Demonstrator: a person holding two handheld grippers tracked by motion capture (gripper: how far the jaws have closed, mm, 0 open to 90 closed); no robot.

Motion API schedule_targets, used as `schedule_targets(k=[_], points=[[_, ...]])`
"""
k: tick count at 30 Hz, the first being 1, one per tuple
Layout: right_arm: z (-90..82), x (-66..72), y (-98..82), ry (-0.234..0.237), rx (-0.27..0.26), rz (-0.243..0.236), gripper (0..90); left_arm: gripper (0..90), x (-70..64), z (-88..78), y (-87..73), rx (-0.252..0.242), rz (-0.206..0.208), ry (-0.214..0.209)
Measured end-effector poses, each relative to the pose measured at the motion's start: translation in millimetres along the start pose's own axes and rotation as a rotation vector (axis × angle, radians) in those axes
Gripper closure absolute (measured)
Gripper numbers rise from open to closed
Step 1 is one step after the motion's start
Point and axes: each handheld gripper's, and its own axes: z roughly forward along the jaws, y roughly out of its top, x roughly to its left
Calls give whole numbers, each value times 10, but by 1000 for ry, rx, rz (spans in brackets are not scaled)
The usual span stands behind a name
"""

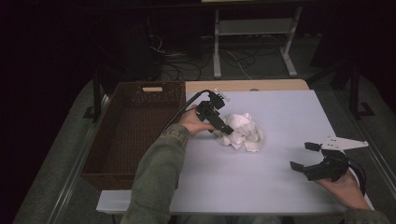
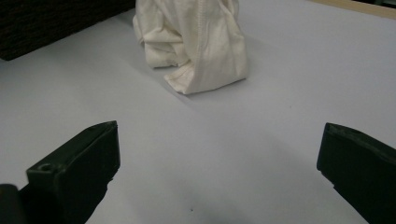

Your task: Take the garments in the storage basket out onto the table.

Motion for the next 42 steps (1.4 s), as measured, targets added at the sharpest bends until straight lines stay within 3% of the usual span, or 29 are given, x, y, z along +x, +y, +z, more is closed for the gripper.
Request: schedule_targets(k=[3,6,14,23,30,31,42], points=[[-2,3,4,0,-1,-3,0,0,-39,-71,23,-37,10,24],[-1,4,3,0,0,-3,0,0,-80,-144,52,-70,17,21],[-6,3,2,-5,-8,-2,0,0,-190,-326,102,-82,66,44],[-9,6,1,-5,-7,0,0,0,-251,-507,77,-108,80,61],[-6,7,0,-4,-5,-2,0,0,-279,-649,33,-160,62,74],[-6,7,0,-4,-5,-1,0,0,-273,-675,27,-154,75,76],[-6,6,1,-2,-2,-3,0,0,-259,-849,-108,-173,57,112]])
